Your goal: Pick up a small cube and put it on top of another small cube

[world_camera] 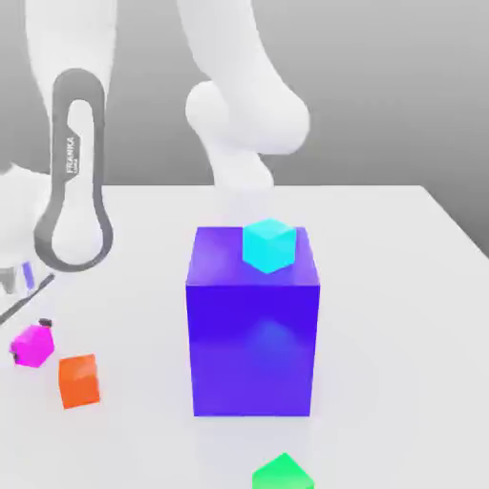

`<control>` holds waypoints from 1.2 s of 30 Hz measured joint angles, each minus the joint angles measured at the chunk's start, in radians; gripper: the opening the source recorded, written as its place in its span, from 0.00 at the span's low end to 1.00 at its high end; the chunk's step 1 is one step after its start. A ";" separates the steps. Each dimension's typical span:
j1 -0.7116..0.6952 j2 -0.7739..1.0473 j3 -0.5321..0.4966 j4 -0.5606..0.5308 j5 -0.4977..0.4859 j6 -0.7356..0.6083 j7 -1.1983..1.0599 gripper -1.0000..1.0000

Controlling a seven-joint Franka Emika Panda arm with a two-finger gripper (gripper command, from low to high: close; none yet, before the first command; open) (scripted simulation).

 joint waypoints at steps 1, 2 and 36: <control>0.000 0.000 0.000 0.000 -0.001 0.001 0.001 0.00; 0.000 0.000 0.000 0.000 -0.001 0.001 0.001 0.00; 0.621 0.005 0.342 0.258 -0.397 -0.258 0.171 1.00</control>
